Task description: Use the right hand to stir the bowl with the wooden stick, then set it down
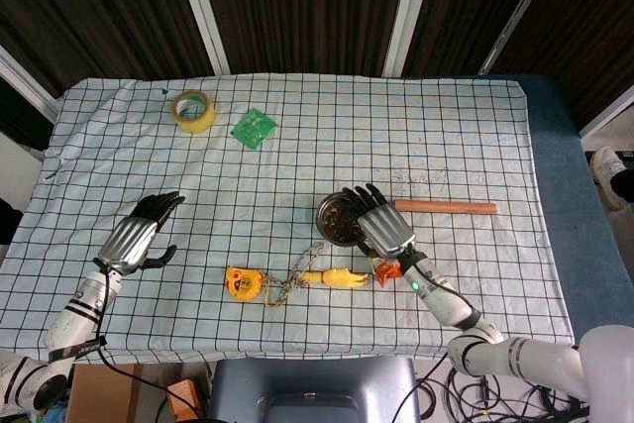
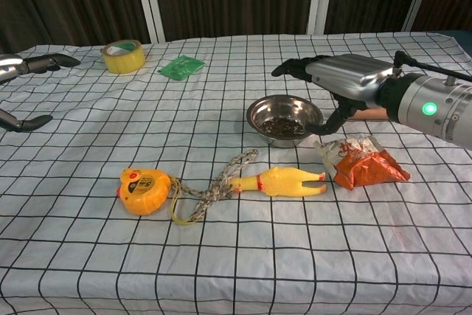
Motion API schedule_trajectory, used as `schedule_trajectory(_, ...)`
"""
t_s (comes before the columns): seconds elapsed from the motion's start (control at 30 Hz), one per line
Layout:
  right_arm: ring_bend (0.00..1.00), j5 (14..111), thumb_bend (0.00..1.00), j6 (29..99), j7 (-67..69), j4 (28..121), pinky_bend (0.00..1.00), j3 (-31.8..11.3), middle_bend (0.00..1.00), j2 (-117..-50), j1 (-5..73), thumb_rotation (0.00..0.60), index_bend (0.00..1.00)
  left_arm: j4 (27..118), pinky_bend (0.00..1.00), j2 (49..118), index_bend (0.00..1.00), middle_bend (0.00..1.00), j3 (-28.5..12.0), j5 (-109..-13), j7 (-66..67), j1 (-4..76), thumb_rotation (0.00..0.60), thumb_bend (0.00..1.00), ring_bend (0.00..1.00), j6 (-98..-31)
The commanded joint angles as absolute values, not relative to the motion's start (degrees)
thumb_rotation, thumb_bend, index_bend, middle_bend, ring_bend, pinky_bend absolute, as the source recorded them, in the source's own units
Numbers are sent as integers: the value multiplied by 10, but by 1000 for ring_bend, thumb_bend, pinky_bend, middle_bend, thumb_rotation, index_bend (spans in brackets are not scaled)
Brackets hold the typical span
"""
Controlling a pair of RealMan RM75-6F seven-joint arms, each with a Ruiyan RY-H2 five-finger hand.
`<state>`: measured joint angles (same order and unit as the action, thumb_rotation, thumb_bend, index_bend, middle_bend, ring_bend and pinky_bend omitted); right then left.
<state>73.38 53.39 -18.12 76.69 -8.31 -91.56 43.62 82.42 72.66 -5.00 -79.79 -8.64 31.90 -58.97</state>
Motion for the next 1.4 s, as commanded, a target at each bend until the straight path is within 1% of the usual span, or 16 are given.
schedule_trajectory(0.03, 0, 734, 262, 535, -183, 767, 0, -82, 10, -915, 436, 600, 56, 824, 42, 726, 0, 10, -50, -799, -87, 318, 600, 406, 0, -591)
schedule_trajectory(0.33, 0, 731, 262, 539, -188, 764, 0, -86, 10, -910, 436, 600, 55, 822, 43, 724, 0, 10, -50, -803, -87, 316, 600, 406, 0, -597)
schedule_trajectory(0.57, 0, 714, 262, 543, -208, 748, 0, -89, 10, -869, 426, 600, 58, 818, 43, 716, 0, 10, -44, -810, -86, 303, 600, 406, 0, -616)
schedule_trajectory(0.73, 0, 687, 262, 529, -208, 707, 0, -85, 11, -844, 412, 600, 93, 810, 42, 708, 0, 10, -37, -819, -89, 288, 600, 406, 0, -636)
schedule_trajectory(0.87, 0, 680, 263, 514, -196, 670, 0, -70, 65, -833, 398, 600, 178, 801, 43, 706, 0, 10, -30, -828, -99, 276, 600, 406, 0, -651)
schedule_trajectory(1.0, 0, 677, 295, 490, -173, 619, 0, -56, 147, -847, 388, 600, 281, 785, 42, 714, 0, 10, -24, -833, -113, 272, 600, 406, 0, -649)
schedule_trajectory(1.07, 0, 679, 296, 484, -164, 595, 6, -53, 167, -861, 387, 600, 317, 777, 42, 719, 0, 10, -23, -833, -117, 272, 600, 406, 0, -645)
schedule_trajectory(1.13, 0, 682, 296, 479, -155, 570, 16, -53, 173, -879, 388, 600, 331, 771, 43, 723, 0, 10, -23, -833, -120, 273, 600, 406, 0, -642)
schedule_trajectory(1.4, 0, 690, 297, 473, -129, 506, 37, -69, 173, -939, 403, 600, 331, 760, 42, 728, 0, 10, -23, -833, -126, 274, 600, 406, 0, -636)
